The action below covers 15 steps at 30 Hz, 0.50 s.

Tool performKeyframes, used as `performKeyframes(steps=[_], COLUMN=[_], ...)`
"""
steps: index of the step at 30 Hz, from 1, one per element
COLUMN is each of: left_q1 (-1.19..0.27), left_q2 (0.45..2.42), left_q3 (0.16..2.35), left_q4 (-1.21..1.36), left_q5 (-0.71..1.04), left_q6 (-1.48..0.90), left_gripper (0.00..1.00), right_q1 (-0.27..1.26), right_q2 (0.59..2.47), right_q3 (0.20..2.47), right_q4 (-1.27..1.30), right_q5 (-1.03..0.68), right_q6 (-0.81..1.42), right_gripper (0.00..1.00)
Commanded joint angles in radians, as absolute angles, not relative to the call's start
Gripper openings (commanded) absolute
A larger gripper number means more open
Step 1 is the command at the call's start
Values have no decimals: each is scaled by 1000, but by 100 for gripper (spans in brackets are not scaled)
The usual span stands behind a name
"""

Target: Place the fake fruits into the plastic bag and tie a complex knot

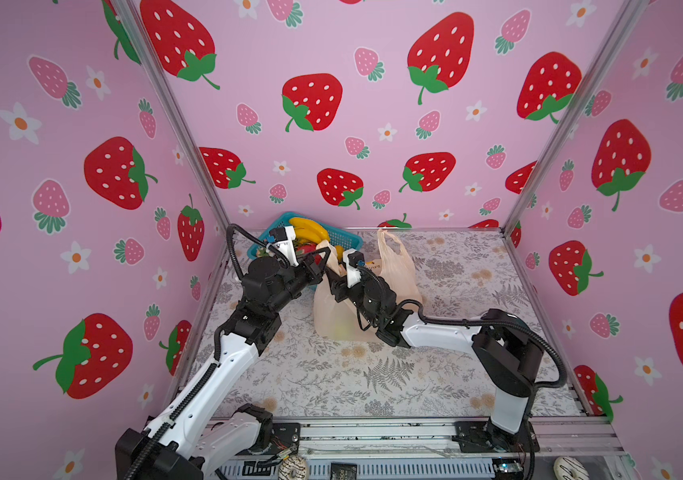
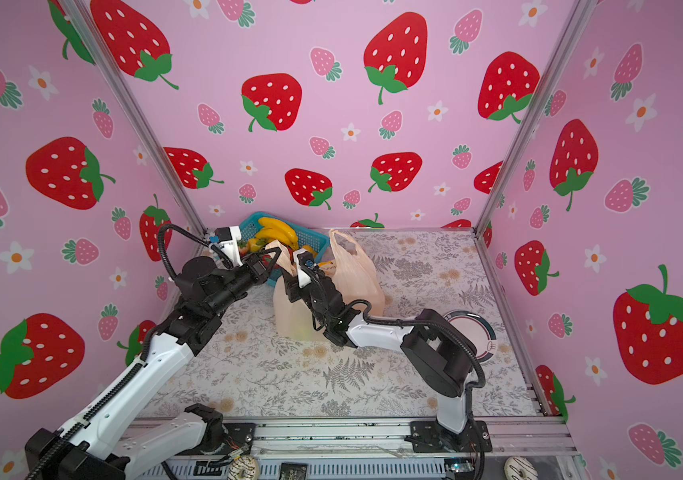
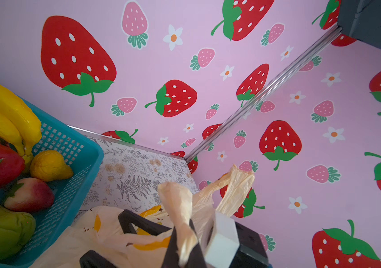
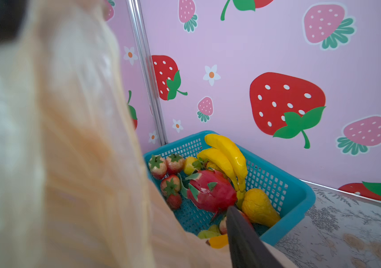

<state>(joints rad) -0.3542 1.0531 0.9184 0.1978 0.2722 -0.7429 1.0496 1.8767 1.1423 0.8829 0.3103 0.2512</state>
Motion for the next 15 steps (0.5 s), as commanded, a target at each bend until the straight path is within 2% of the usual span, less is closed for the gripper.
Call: performKeyframes(steps=[1, 6, 8, 13, 15], left_q1=[-356, -356, -355, -348, -343], left_q2=[1058, 1070, 1069, 1068, 1068], left_q3=[956, 960, 965, 965, 963], left_q4=[222, 214, 205, 189, 186], left_q5=[270, 275, 271, 258, 257], left_q6=[-744, -731, -718, -696, -693], left_gripper=[0, 0, 0, 0, 0], right_q1=[1034, 1025, 1025, 1023, 1023], right_q2=[1933, 1865, 1820, 1710, 1666], right_q3=[1105, 1094, 1104, 1148, 1161], right_q4=[877, 821, 775, 608, 535], right_q5=[252, 238, 236, 198, 185], right_q6=[300, 251, 220, 152, 126], right_gripper=[52, 53, 59, 83, 88])
